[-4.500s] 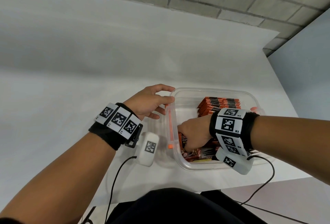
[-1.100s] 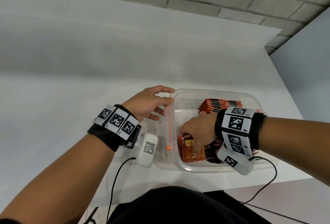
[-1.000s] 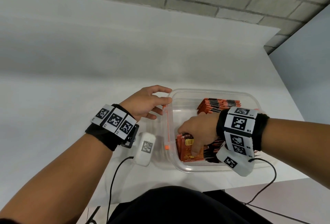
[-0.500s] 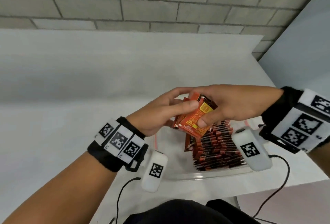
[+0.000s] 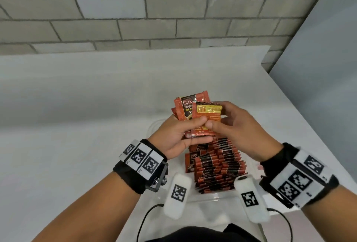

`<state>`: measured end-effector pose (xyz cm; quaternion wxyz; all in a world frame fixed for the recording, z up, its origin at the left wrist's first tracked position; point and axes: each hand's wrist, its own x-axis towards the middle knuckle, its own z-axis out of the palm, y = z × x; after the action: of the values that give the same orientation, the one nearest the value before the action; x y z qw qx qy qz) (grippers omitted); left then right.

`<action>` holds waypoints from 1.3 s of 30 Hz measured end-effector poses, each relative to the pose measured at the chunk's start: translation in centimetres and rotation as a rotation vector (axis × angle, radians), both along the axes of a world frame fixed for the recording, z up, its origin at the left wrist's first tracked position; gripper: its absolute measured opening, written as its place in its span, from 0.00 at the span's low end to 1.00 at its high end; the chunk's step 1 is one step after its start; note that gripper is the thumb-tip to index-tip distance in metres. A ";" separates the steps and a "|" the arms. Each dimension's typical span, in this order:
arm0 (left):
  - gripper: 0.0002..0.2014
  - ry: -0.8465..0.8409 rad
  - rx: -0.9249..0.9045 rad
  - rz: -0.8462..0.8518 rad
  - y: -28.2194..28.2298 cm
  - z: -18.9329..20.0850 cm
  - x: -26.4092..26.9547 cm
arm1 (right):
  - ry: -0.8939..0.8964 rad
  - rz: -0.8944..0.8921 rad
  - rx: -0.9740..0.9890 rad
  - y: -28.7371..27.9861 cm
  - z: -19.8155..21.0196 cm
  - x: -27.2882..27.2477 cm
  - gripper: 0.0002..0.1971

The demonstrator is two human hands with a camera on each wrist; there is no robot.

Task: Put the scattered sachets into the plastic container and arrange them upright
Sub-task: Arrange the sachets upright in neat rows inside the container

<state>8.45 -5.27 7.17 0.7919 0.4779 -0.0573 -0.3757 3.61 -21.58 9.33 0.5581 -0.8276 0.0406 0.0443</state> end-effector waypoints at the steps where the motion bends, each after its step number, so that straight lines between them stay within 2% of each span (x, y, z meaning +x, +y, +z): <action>1: 0.17 0.025 -0.003 0.008 -0.2 0.0 0.0 | 0.010 -0.018 0.070 -0.1 -0.4 -0.1 0.25; 4: 0.21 0.141 -0.016 0.050 -0.7 -0.1 0.2 | 0.049 -0.109 0.201 -0.7 -1.1 -0.4 0.14; 6: 0.19 0.148 -0.004 0.077 -0.9 -0.4 0.4 | 0.046 -0.194 0.226 -1.3 -1.2 -0.6 0.11; 9: 0.11 0.057 0.044 0.064 -1.2 -1.0 0.3 | 0.053 -0.245 0.240 -2.1 -1.3 -0.9 0.11; 12: 0.13 -0.061 0.127 0.016 -1.5 -1.4 -0.2 | 0.061 -0.230 0.212 -2.0 -1.5 -1.2 0.11; 15: 0.15 -0.108 0.155 0.013 -1.7 -1.5 -0.4 | 0.054 -0.210 0.164 -1.8 -1.6 -1.3 0.11; 19: 0.18 0.004 0.103 0.073 -1.7 -1.3 -0.4 | 0.061 -0.215 0.165 -1.9 -1.6 -1.3 0.11; 21: 0.16 0.058 0.082 0.103 -1.7 -1.3 -0.3 | 0.077 -0.219 0.169 -2.1 -1.6 -1.4 0.11; 28: 0.08 0.049 0.063 0.114 -1.3 -1.5 -0.1 | 0.073 -0.145 0.135 -2.9 -0.7 -1.0 0.12; 30: 0.08 0.006 0.081 0.082 -1.0 -1.5 0.1 | 0.051 -0.152 0.144 -3.1 -0.3 -0.8 0.12; 34: 0.11 -0.170 0.229 -0.022 -0.6 -1.4 0.5 | -0.014 -0.158 0.151 -3.3 0.8 -0.4 0.12; 39: 0.11 -0.285 0.360 -0.135 -0.9 -1.2 0.6 | -0.009 -0.028 -0.103 -2.6 0.9 0.1 0.12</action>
<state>9.07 -6.17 5.95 0.6509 0.6548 -0.1325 -0.3606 3.73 -24.18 10.20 0.5156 -0.8547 0.0521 0.0306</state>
